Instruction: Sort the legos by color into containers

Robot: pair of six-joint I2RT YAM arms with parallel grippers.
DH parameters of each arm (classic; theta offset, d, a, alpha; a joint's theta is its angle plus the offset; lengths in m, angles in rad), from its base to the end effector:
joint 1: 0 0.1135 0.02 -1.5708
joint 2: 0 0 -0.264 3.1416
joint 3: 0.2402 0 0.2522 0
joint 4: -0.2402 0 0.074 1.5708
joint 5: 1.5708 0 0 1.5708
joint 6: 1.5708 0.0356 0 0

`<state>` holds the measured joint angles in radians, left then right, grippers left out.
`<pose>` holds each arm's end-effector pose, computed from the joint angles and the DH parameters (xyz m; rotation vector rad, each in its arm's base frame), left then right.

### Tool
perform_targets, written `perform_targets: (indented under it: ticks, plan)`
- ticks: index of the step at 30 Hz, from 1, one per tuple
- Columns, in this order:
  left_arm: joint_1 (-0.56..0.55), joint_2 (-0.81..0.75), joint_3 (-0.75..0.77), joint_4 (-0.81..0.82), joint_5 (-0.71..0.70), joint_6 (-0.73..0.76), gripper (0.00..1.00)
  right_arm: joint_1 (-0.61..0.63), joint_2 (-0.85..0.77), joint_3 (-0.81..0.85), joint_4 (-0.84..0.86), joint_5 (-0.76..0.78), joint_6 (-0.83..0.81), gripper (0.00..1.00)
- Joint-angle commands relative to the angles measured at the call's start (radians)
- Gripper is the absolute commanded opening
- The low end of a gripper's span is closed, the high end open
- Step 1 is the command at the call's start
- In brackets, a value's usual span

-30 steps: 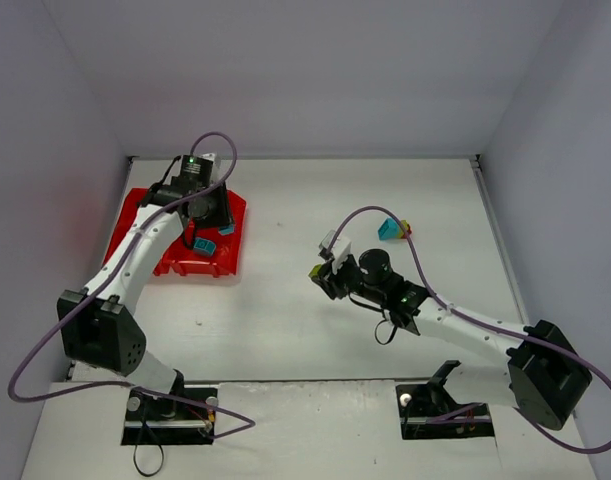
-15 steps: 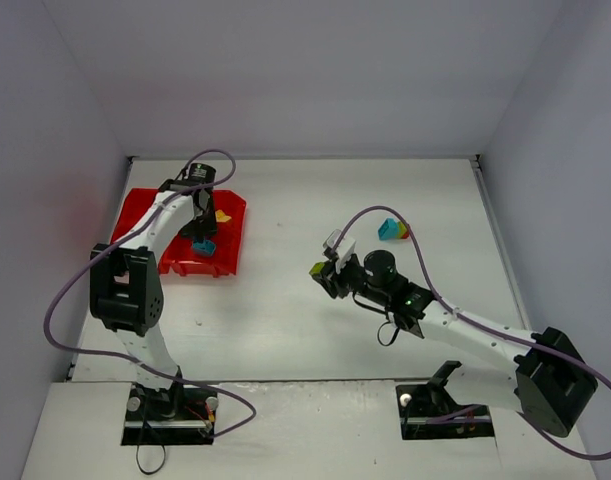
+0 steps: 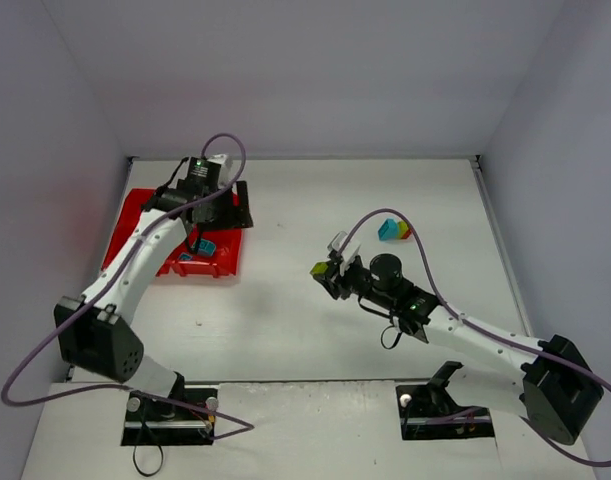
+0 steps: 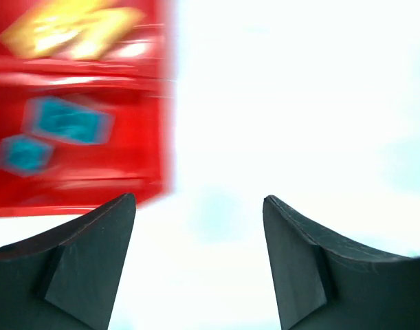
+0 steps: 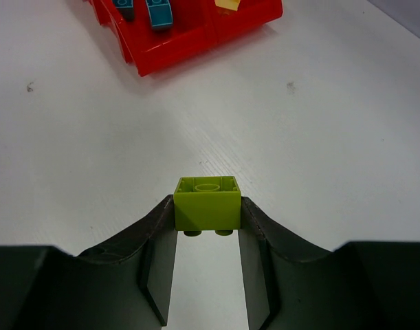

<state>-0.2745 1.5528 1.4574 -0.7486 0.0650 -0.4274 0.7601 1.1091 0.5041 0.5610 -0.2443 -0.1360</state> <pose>0.3243 -0.0937 0.3320 -0.1570 2.4467 -0.3954 0.1727 0.1760 0.2551 -0.8867 1.3988 0.6754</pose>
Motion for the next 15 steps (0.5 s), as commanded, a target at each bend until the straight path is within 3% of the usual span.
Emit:
perform_targets:
  ticks: [1,6,15]
  plan:
    - [-0.103,-0.118,-0.017,0.084,0.257,-0.051,0.69,-0.001,-0.046,0.007,0.112,-0.024,-0.016,0.0]
    - [-0.262,-0.123,-0.032,0.184,0.407,-0.115,0.7,0.001,-0.063,0.001,0.12,-0.049,-0.022,0.0]
    - [-0.37,-0.053,-0.022,0.232,0.495,-0.116,0.71,0.001,-0.083,-0.002,0.116,-0.046,-0.025,0.0]
